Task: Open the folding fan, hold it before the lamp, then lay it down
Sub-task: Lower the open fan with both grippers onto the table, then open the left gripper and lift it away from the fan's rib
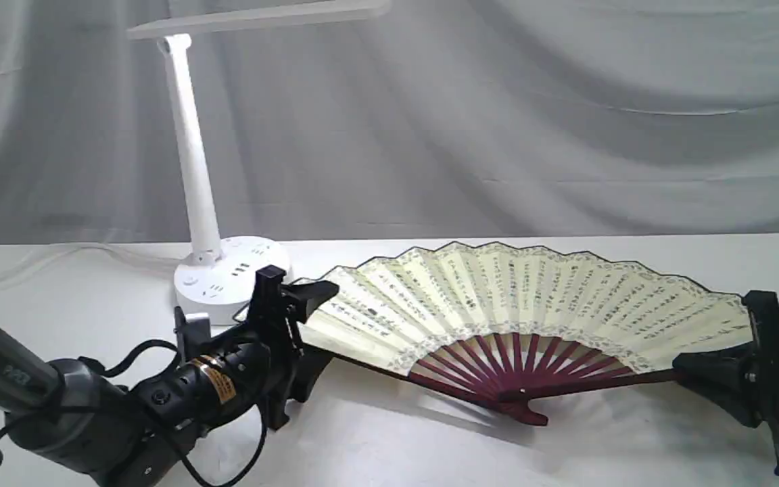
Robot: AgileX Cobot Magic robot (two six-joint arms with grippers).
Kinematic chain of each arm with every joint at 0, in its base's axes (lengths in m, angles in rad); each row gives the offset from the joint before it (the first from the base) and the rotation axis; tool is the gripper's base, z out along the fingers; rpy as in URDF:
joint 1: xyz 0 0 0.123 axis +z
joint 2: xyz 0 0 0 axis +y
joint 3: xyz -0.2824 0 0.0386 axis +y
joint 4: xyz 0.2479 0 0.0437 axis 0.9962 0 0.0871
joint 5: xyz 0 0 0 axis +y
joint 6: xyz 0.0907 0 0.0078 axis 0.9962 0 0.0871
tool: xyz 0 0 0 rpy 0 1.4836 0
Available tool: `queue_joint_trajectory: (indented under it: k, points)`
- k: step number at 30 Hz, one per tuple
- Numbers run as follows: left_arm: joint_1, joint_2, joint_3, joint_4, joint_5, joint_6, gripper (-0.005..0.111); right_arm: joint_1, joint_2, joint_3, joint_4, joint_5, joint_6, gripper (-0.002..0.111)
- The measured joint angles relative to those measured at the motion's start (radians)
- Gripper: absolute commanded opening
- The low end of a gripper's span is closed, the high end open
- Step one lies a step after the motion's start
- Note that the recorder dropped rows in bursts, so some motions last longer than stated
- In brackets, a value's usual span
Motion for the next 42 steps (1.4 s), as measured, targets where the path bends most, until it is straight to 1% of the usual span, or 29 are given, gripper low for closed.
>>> queue_joint_trajectory:
  k: [3, 8, 10, 14, 18, 20, 24, 25, 26, 28, 30, 35, 42]
  points:
    - [0.000, -0.035, 0.000, 0.052, 0.102, -0.012, 0.065, 0.000, 0.000, 0.000, 0.000, -0.004, -0.004, 0.000]
    - [0.000, -0.117, 0.002, 0.143, 0.353, -0.017, 0.065, 0.000, 0.000, -0.025, -0.012, -0.009, -0.010, 0.000]
    - [0.001, -0.152, 0.002, 0.153, 0.436, 0.005, 0.065, 0.000, 0.000, -0.039, -0.012, -0.017, -0.015, 0.000]
    - [0.003, -0.207, 0.002, 0.176, 0.527, 0.062, 0.065, 0.000, 0.000, -0.046, -0.009, -0.033, -0.020, 0.000]
    - [0.003, -0.243, 0.002, 0.227, 0.554, 0.075, 0.065, 0.000, 0.000, -0.046, -0.009, -0.044, -0.022, 0.000]
    - [0.003, -0.259, 0.002, 0.258, 0.561, 0.076, 0.065, 0.000, 0.000, -0.046, -0.016, -0.046, -0.022, 0.005]
    - [0.003, -0.296, 0.002, 0.331, 0.589, 0.076, 0.065, 0.000, 0.000, -0.046, -0.057, -0.074, -0.042, 0.030]
    - [0.003, -0.308, 0.002, 0.357, 0.599, 0.076, 0.065, 0.000, 0.002, -0.046, -0.074, -0.092, -0.051, 0.038]
    - [0.003, -0.319, 0.002, 0.389, 0.609, 0.076, 0.065, 0.000, 0.002, -0.046, -0.084, -0.100, -0.053, 0.044]
    - [0.003, -0.342, 0.002, 0.444, 0.627, 0.076, 0.065, -0.002, 0.003, -0.046, -0.105, -0.116, -0.059, 0.052]
    - [0.003, -0.363, 0.002, 0.487, 0.647, 0.076, 0.065, -0.005, 0.003, -0.046, -0.121, -0.118, -0.061, 0.055]
    - [0.003, -0.420, 0.002, 0.539, 0.706, 0.076, 0.065, -0.006, -0.056, -0.046, -0.191, -0.146, 0.003, 0.055]
    - [0.003, -0.471, 0.002, 0.613, 0.850, 0.076, 0.064, -0.006, -0.174, -0.046, -0.428, -0.200, 0.230, 0.055]
